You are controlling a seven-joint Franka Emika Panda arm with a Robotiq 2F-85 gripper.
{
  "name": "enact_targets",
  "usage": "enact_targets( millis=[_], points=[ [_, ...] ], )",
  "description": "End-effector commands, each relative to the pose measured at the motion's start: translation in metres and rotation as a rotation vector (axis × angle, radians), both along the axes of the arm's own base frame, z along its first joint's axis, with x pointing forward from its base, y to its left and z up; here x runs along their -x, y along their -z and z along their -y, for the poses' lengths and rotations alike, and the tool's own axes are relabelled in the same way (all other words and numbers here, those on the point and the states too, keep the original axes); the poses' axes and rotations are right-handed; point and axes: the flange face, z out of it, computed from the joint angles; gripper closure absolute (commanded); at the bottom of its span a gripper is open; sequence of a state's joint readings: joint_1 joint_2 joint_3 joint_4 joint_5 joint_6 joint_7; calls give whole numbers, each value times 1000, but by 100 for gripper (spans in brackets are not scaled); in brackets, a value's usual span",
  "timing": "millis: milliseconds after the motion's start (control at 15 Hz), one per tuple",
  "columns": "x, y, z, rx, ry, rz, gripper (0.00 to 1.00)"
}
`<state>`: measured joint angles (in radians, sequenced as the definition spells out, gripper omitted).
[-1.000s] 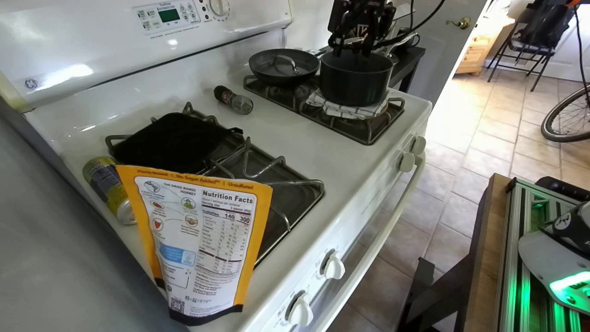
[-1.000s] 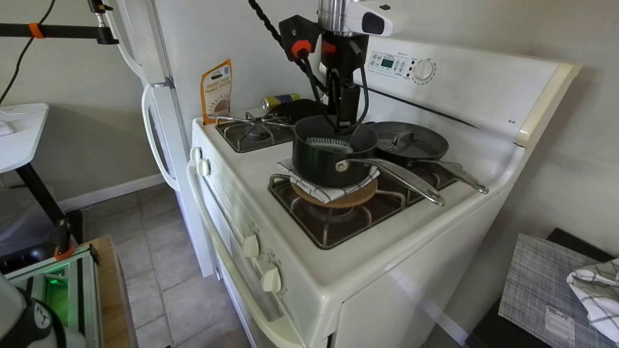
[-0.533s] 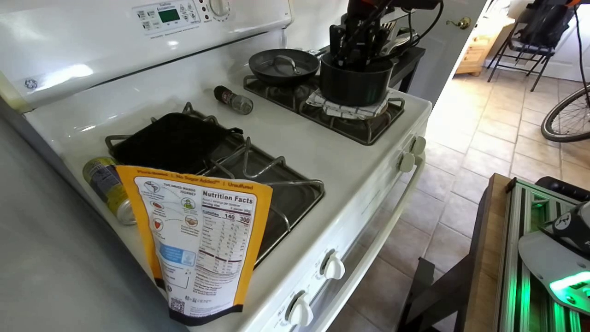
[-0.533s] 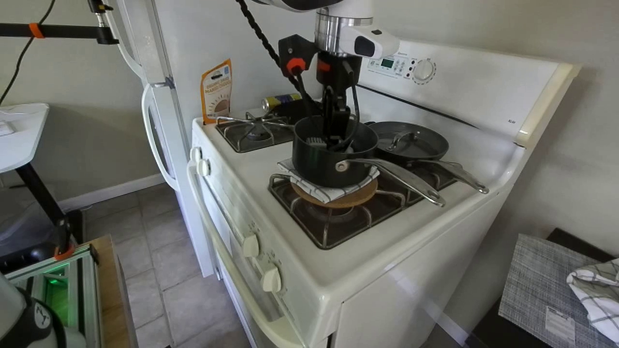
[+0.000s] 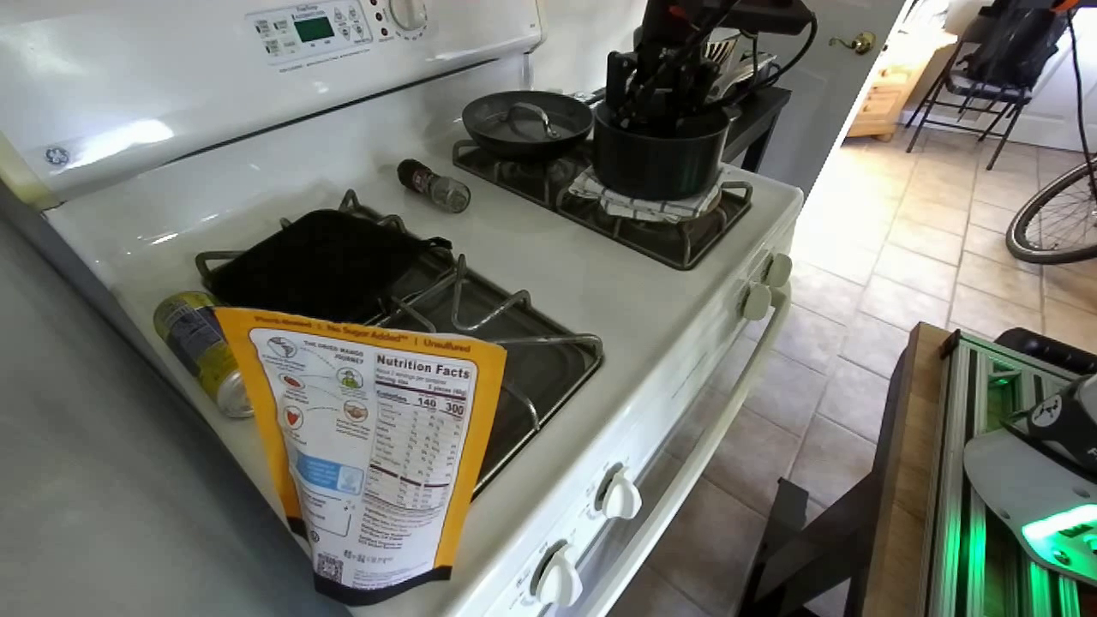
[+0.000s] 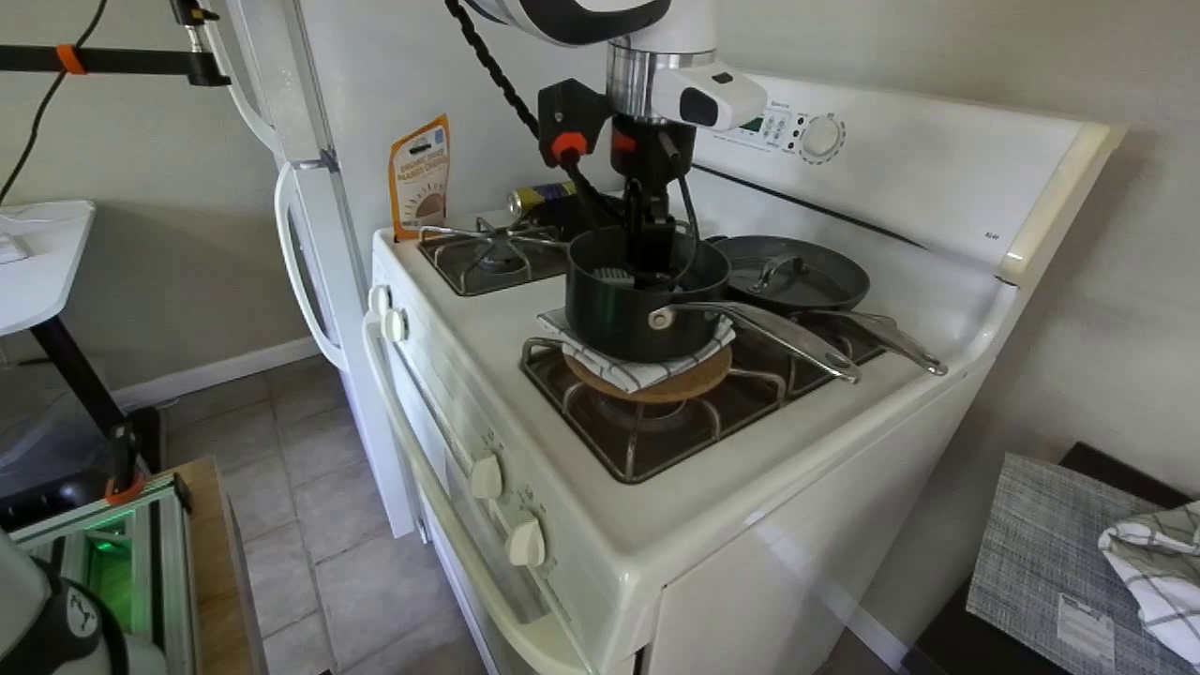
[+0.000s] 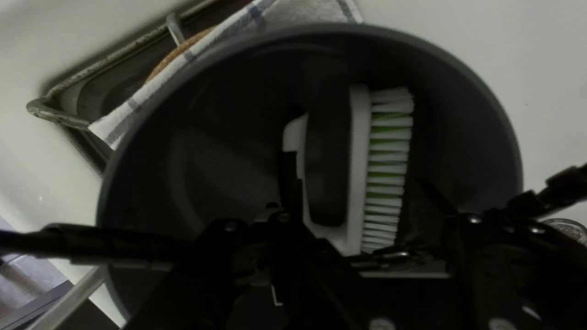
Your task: Remove the white brush from the pot and put it in the pan
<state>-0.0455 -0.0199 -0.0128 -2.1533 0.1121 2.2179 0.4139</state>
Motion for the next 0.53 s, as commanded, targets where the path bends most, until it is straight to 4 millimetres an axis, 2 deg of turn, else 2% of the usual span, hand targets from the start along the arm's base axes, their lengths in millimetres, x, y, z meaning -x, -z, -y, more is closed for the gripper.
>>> enact_targets(
  millis=[0,133,200,400,467],
  points=[
    [5,16,-10,-18,11,17,43],
    [6,25,-12,-20,10,13,43],
    [6,32,-13,-23,14,19,47],
    [9,53,-12,-23,30,8,47],
    [10,58,-12,-19,32,6,53]
  ],
)
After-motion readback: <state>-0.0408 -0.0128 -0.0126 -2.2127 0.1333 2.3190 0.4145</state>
